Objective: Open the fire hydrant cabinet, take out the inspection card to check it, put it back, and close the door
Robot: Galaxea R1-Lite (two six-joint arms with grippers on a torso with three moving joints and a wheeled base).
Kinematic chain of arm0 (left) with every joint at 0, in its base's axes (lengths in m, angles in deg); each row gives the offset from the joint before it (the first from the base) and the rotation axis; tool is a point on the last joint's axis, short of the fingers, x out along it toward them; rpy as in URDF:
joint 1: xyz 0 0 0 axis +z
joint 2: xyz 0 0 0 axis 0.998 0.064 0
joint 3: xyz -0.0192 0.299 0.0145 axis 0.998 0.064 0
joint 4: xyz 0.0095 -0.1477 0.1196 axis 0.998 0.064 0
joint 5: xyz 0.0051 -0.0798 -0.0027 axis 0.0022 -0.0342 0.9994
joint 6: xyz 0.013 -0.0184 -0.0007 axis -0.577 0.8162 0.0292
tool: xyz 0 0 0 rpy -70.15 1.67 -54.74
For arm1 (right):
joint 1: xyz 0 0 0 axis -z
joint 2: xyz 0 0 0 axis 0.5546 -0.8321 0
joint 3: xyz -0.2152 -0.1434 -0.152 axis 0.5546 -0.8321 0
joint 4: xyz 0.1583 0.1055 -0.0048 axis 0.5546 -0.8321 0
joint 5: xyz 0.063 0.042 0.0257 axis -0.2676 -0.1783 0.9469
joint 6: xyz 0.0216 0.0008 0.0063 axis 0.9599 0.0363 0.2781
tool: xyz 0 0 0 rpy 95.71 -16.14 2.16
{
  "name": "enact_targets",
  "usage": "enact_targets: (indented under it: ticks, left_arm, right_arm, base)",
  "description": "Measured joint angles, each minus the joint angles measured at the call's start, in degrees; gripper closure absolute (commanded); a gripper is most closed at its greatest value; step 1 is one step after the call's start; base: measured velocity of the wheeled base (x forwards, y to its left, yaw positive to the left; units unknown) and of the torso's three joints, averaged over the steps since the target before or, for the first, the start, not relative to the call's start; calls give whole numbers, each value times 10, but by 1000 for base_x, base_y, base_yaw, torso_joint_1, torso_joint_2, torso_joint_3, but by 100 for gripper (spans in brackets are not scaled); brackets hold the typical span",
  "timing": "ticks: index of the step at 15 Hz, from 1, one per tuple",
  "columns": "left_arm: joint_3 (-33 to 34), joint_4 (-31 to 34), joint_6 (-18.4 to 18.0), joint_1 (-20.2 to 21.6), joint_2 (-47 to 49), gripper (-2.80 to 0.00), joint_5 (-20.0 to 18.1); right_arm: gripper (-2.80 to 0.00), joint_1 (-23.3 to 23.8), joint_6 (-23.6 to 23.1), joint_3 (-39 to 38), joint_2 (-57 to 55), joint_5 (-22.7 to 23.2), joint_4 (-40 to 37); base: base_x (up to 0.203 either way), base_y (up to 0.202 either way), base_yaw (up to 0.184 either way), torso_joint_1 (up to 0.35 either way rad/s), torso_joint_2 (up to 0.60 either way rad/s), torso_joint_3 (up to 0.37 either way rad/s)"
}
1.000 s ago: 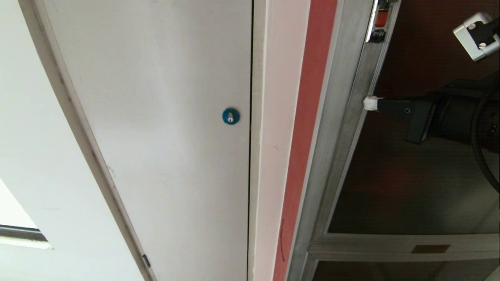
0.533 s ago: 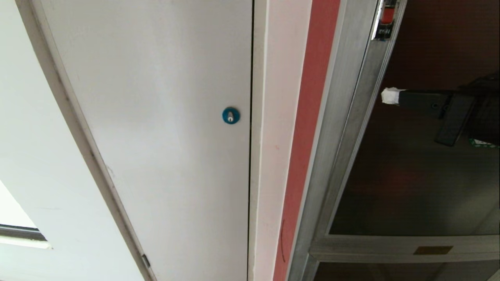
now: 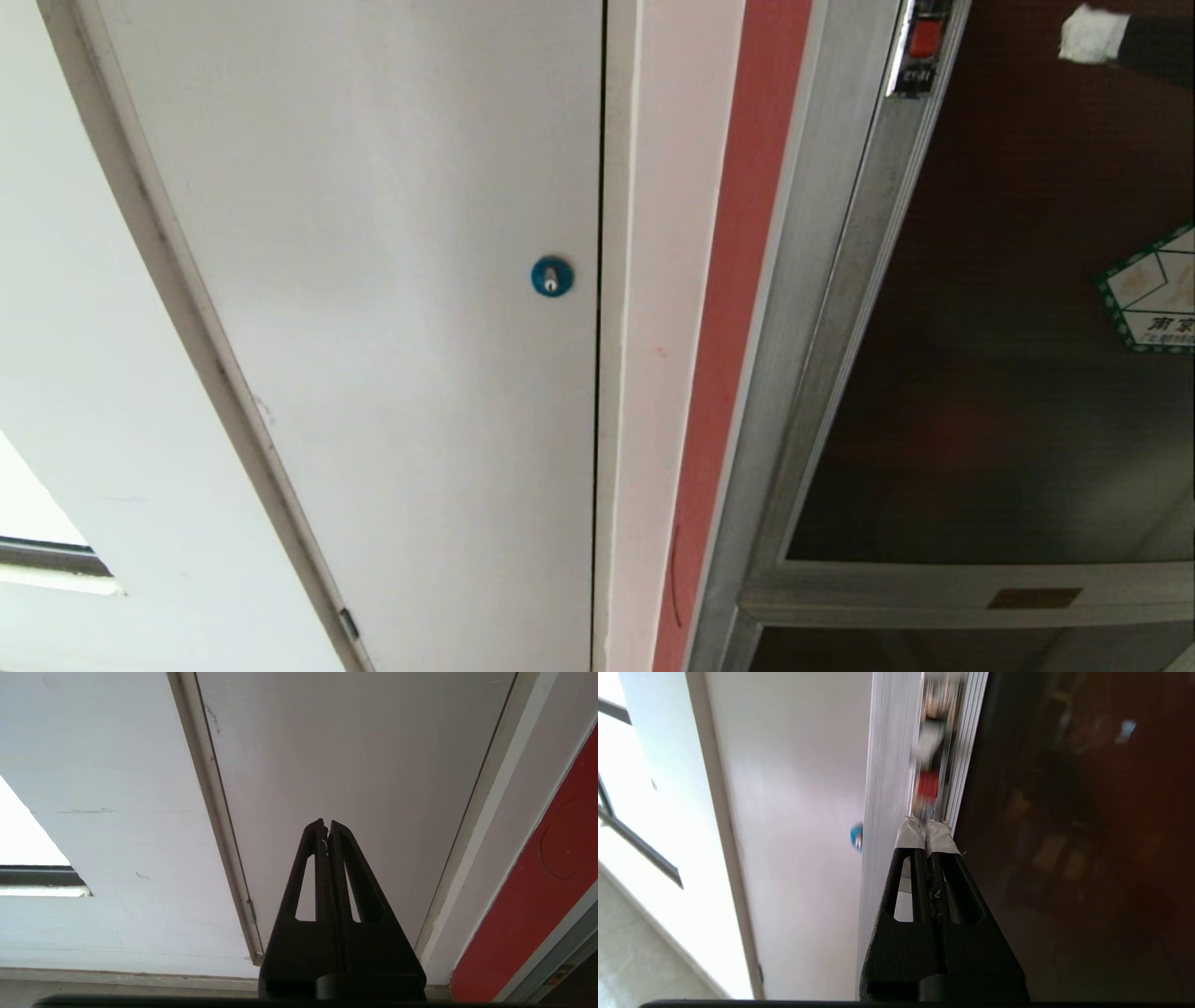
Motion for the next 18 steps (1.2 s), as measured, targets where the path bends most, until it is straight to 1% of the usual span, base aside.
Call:
enact_targets:
  ticks: [4,10,13,18]
  left_arm:
    - [0,0,0,0,0,0,0]
    - [0,0,0,0,0,0,0]
    - [0,0,0,0,0,0,0]
    - [0,0,0,0,0,0,0]
  right_arm:
    - [0,-1,1,114,-25,2,-44]
    - [0,-10,1,273,-115,2,-60]
    - [0,-12,1,330,-154,1,-61]
    - [0,-12,1,403,-202,-4,-65]
  base:
    - [0,0,0,0,0,0]
    - [0,0,0,0,0,0]
    - [0,0,0,0,0,0]
    - [0,0,0,0,0,0]
